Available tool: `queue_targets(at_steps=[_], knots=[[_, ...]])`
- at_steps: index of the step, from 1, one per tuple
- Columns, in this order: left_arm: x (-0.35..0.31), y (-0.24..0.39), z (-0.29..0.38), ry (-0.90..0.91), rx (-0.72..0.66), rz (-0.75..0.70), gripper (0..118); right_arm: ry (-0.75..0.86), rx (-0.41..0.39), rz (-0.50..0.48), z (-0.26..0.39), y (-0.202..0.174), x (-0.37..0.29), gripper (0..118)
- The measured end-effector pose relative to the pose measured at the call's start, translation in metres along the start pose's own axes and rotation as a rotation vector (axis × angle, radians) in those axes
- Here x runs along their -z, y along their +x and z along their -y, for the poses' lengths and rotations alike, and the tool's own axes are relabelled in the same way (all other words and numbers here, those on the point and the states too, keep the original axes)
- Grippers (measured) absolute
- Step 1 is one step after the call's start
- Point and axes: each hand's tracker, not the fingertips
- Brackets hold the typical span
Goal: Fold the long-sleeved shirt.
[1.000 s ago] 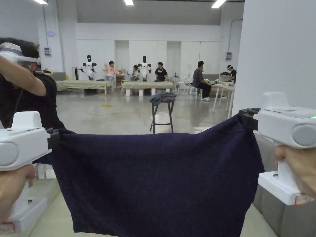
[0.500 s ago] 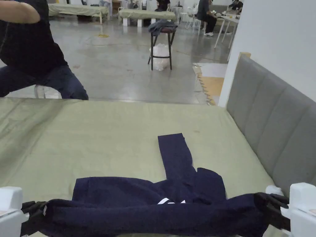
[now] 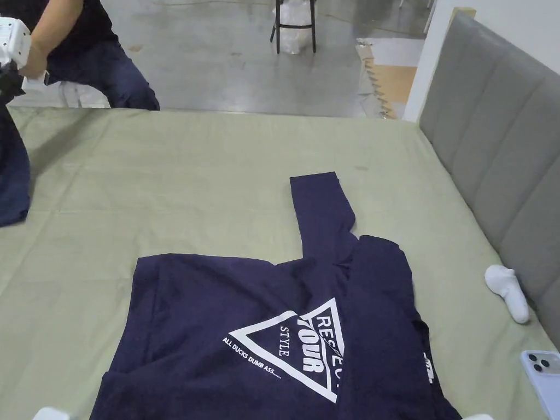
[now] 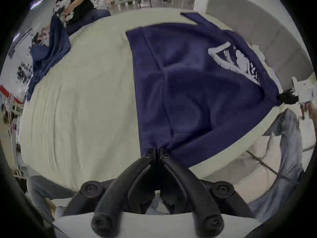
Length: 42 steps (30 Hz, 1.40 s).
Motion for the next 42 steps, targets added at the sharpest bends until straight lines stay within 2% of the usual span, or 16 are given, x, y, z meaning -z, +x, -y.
queue_targets(at_steps=[9,11,12,14,15,16,22,23,24,25,26,27,31,32,35,42], knots=[[-0.001,-0.013,0.009,-0.011,-0.12,0.084,10,-0.039,0.005,-0.008,-0.007,0.005,-0.002,2],[-0.001,-0.01,0.01,0.038,-0.079,0.054,50,0.005,0.019,-0.009,-0.004,0.006,-0.002,40],[-0.001,-0.007,0.011,0.032,-0.061,0.015,92,0.034,0.033,-0.019,-0.004,0.008,-0.006,73],[-0.016,-0.005,0.007,0.082,-0.055,-0.008,100,0.069,0.078,-0.024,-0.01,0.01,-0.019,81],[-0.029,-0.006,-0.001,0.175,-0.076,0.001,110,0.111,0.084,-0.027,-0.015,0.01,-0.026,99],[-0.04,-0.002,-0.014,0.223,-0.112,0.007,109,0.198,0.088,-0.04,-0.023,0.01,-0.037,116],[-0.052,0.018,-0.115,0.482,-0.219,0.02,108,0.578,0.195,0.035,-0.109,0.011,-0.065,117],[-0.048,0.021,-0.133,0.517,-0.238,0.029,104,0.616,0.193,0.029,-0.125,0.01,-0.059,110],[-0.037,0.028,-0.151,0.562,-0.255,0.045,84,0.643,0.201,0.049,-0.143,0.008,-0.054,77],[-0.027,0.032,-0.168,0.601,-0.262,0.044,54,0.659,0.189,0.107,-0.159,0.006,-0.046,28],[-0.018,0.039,-0.186,0.598,-0.256,-0.001,18,0.699,0.186,0.152,-0.176,0.005,-0.04,0],[-0.013,0.043,-0.201,0.612,-0.231,-0.009,8,0.675,0.175,0.121,-0.192,0.003,-0.029,0],[0.019,0.045,-0.256,0.594,-0.249,0.027,5,0.683,0.152,0.097,-0.268,0.007,0.009,0],[0.032,0.044,-0.27,0.59,-0.251,0.025,5,0.677,0.148,0.088,-0.294,0.013,0.021,3],[0.046,0.037,-0.299,0.599,-0.24,-0.007,5,0.617,0.16,0.069,-0.374,0.031,0.061,112],[0.083,0.025,-0.331,0.575,-0.265,0.039,5,0.59,0.162,0.076,-0.55,0.057,0.138,114]])
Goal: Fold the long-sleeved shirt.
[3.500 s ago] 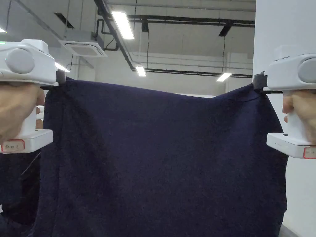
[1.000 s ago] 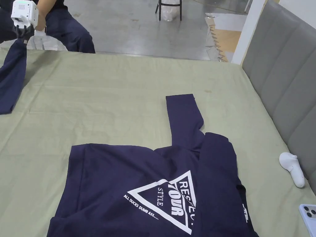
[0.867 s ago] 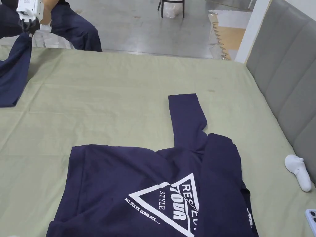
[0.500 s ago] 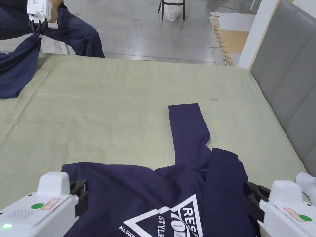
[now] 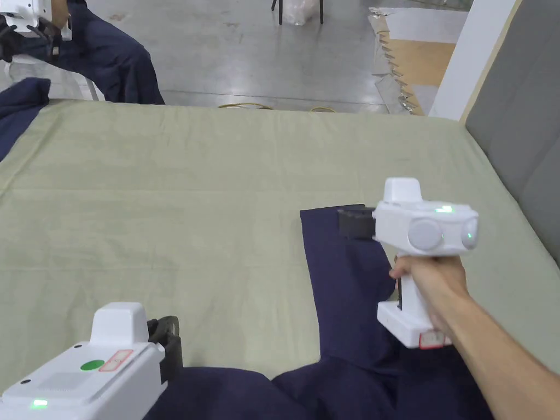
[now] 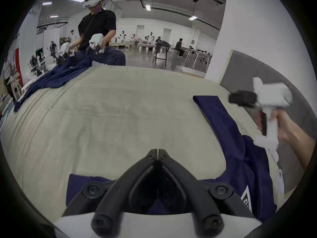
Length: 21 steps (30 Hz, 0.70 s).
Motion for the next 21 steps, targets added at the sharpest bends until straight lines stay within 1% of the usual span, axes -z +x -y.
queue_targets(at_steps=[2,3,4,5,6,7,8,9,10,12,13,15,16,17,19,21], knots=[[0.008,-0.004,0.002,-0.019,0.004,0.005,5,-0.038,0.036,0.02,-0.017,0.005,0.032,115],[0.009,-0.005,0.003,-0.019,-0.004,0.009,5,-0.08,0.051,0.049,-0.022,0.006,0.046,114],[0.009,-0.006,0.003,-0.02,-0.014,0.008,5,-0.124,0.07,0.049,-0.026,0.008,0.055,114],[0.009,-0.007,0.004,-0.025,-0.02,0.012,5,-0.141,0.068,0.031,-0.028,0.001,0.045,108],[0.008,-0.011,0.006,-0.026,-0.023,0.009,5,-0.165,0.077,0.026,-0.028,0.001,0.044,81],[0.006,-0.011,0.007,-0.025,-0.028,0.009,5,-0.189,0.077,0.056,-0.026,0.0,0.042,41],[0.003,-0.012,0.006,-0.026,-0.024,0.008,5,-0.198,0.081,0.113,-0.023,-0.004,0.027,0],[-0.001,-0.014,0.005,-0.025,-0.025,0.007,5,-0.215,0.104,0.047,-0.018,-0.002,0.029,0],[-0.005,-0.016,0.006,-0.019,-0.029,0.003,5,-0.176,0.114,-0.009,-0.012,-0.006,0.015,0],[-0.019,-0.018,0.004,-0.009,-0.032,0.003,5,-0.096,0.088,-0.017,-0.004,-0.016,-0.019,0],[-0.028,-0.018,0.004,0.003,-0.038,0.001,5,-0.099,0.088,-0.052,-0.015,0.002,-0.033,0],[-0.047,-0.018,0.004,0.016,-0.041,0.007,5,-0.072,0.091,-0.045,-0.012,0.002,-0.068,0],[-0.059,-0.018,0.004,0.026,-0.045,-0.006,5,-0.021,0.104,-0.054,-0.009,0.002,-0.094,0],[-0.072,-0.018,0.004,0.035,-0.049,-0.008,5,0.004,0.117,-0.077,-0.008,0.005,-0.11,0],[-0.096,-0.019,0.007,0.057,-0.046,-0.008,5,0.064,0.116,-0.108,0.002,0.006,-0.154,0],[-0.118,-0.02,0.009,0.078,-0.044,-0.012,5,0.113,0.042,-0.09,0.024,0.001,-0.196,0]])
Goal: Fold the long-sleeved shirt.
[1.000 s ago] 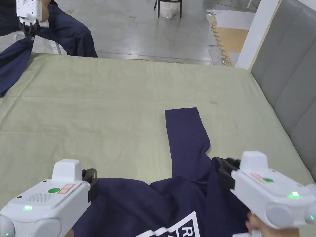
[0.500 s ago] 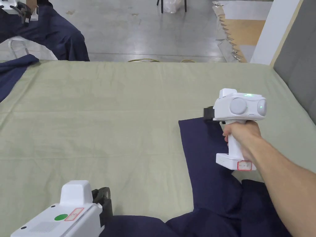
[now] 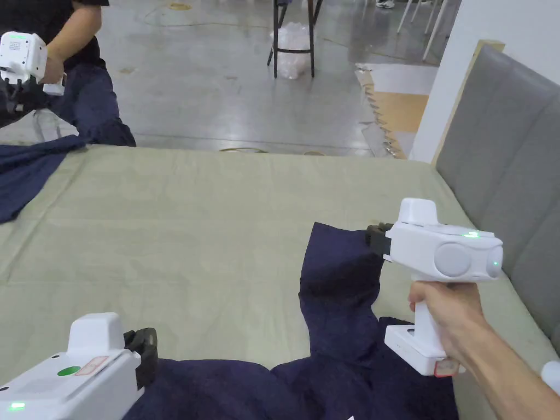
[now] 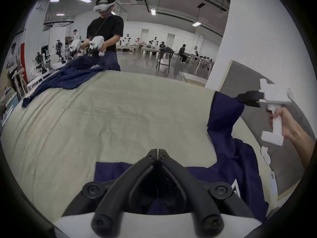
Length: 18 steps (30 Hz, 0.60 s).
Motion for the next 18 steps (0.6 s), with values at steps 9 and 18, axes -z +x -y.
queue_targets(at_steps=[9,18], knots=[[-0.092,-0.003,0.029,0.056,0.008,0.006,5,0.021,-0.087,0.053,0.146,-0.033,-0.183,0],[-0.109,-0.013,0.084,-0.029,-0.006,0.009,5,-0.227,-0.024,0.093,0.301,-0.048,-0.236,0]])
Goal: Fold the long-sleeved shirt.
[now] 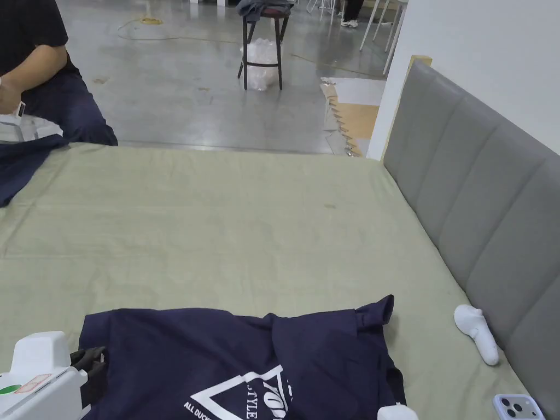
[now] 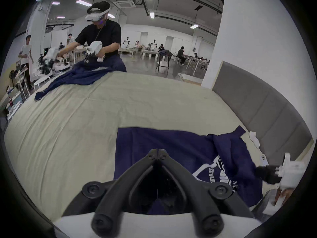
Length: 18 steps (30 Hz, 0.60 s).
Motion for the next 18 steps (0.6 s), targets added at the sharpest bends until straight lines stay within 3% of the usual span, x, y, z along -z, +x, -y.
queue_targets(at_steps=[4,6,7,8,9,10,11,16,17,18], knots=[[0.007,-0.002,0.018,-0.041,-0.013,-0.006,5,-0.027,-0.043,-0.017,0.019,-0.005,0.004,0],[0.01,-0.002,0.023,-0.056,-0.016,-0.004,5,-0.039,-0.016,-0.046,0.015,0.001,0.009,0],[0.01,-0.002,0.024,-0.058,-0.017,-0.005,5,-0.044,0.008,-0.048,0.011,0.005,0.009,7],[0.01,-0.002,0.024,-0.061,-0.018,-0.004,5,-0.051,0.005,-0.043,0.006,0.007,0.009,31],[0.01,-0.002,0.024,-0.065,-0.019,-0.002,5,-0.049,-0.001,-0.037,0.0,0.008,0.007,86],[0.01,-0.002,0.024,-0.062,-0.022,-0.005,5,-0.025,-0.009,-0.014,-0.006,0.011,0.0,117],[0.008,-0.002,0.022,-0.054,-0.021,-0.01,5,0.074,0.003,-0.062,-0.016,0.017,-0.004,116],[0.009,-0.002,0.006,-0.013,-0.018,-0.014,5,0.189,0.018,0.013,-0.057,0.034,-0.029,115],[0.011,-0.001,0.002,-0.004,-0.015,-0.018,5,0.193,0.012,0.002,-0.067,0.037,-0.026,111],[0.014,-0.001,-0.001,0.002,-0.008,-0.018,5,0.208,0.0,-0.022,-0.076,0.041,-0.022,83]])
